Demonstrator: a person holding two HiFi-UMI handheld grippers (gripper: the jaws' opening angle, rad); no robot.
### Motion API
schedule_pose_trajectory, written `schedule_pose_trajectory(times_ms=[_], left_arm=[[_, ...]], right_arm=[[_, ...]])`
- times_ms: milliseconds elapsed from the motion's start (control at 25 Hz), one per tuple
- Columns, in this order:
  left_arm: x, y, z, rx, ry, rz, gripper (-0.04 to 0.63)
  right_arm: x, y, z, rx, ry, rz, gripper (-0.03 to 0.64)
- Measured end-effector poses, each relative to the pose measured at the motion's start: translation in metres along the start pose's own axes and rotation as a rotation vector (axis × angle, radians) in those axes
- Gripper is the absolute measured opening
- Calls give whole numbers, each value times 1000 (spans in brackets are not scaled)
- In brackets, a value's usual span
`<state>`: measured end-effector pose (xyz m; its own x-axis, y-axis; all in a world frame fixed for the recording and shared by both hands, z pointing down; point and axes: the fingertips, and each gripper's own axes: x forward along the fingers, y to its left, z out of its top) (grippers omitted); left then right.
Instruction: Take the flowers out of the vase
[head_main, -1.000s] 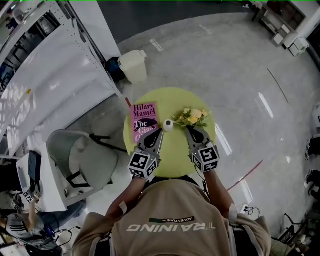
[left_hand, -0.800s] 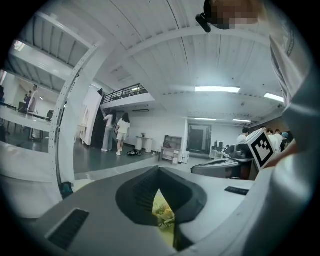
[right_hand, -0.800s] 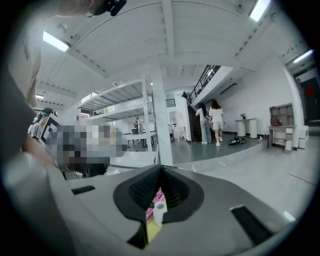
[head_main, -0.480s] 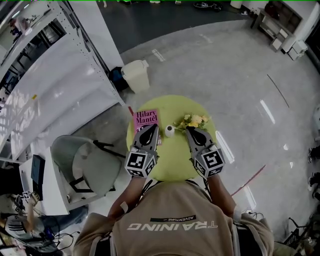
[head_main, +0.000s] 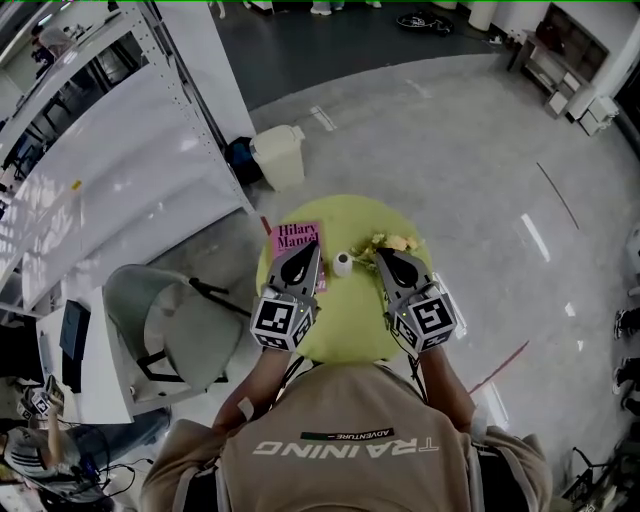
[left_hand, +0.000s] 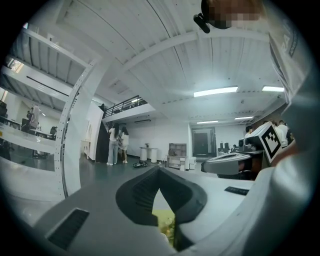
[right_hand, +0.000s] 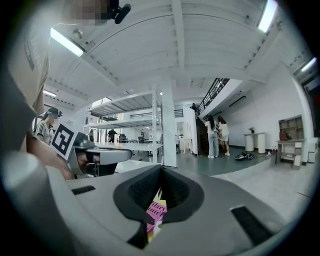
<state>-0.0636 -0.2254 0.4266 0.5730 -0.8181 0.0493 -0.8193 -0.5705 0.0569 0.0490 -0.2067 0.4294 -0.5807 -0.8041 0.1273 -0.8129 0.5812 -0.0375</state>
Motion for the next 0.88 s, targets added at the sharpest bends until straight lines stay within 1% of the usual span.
schedule_pose_trajectory(times_ms=[200,440,880], left_arm=[[-7,2,5,3,-4,11,6],[-10,4,3,8,-3,6,6],[-15,-1,-6,-2,7,0,6]], right_arm=[[-3,12,8,-29,-16,22,-3],[0,23,5,-18,-21,43,-3],[-3,23,2,-2,-26,40,-3]])
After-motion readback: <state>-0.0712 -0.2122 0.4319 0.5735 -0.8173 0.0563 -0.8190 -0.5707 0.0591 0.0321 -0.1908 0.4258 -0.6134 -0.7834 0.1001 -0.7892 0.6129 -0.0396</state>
